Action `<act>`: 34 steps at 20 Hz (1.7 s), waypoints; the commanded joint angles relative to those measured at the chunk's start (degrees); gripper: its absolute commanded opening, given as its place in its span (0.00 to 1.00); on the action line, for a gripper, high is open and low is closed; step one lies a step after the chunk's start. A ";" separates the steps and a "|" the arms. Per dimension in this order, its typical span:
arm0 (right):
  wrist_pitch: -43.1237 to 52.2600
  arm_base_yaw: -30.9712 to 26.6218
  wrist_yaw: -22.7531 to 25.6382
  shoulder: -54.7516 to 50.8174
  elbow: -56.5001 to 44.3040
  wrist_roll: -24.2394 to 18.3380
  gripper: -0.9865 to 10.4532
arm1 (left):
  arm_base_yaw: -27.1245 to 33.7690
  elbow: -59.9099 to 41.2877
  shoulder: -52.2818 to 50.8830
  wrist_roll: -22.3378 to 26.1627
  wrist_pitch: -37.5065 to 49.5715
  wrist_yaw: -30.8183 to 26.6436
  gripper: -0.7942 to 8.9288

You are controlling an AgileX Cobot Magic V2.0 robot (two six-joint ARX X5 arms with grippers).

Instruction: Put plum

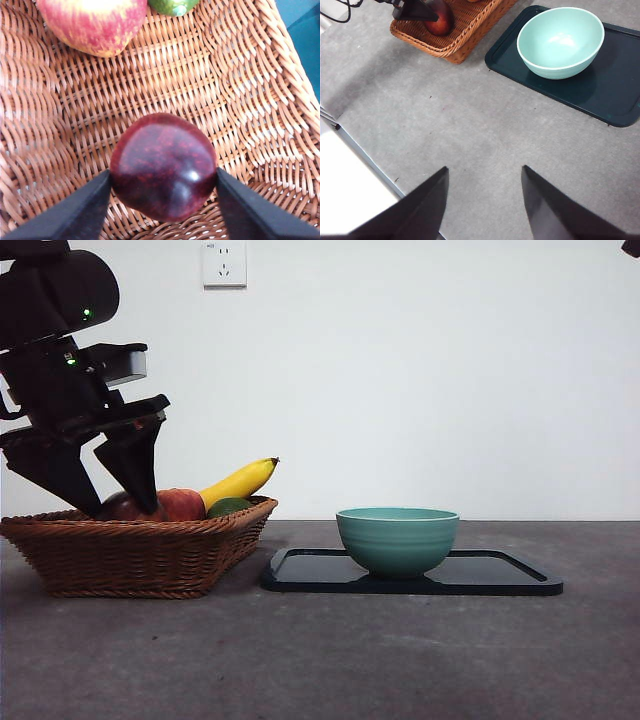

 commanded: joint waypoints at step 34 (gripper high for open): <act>1.40 0.28 -0.11 0.33 0.46 0.48 0.29 | -0.22 4.96 -34.71 6.71 -33.64 28.94 0.49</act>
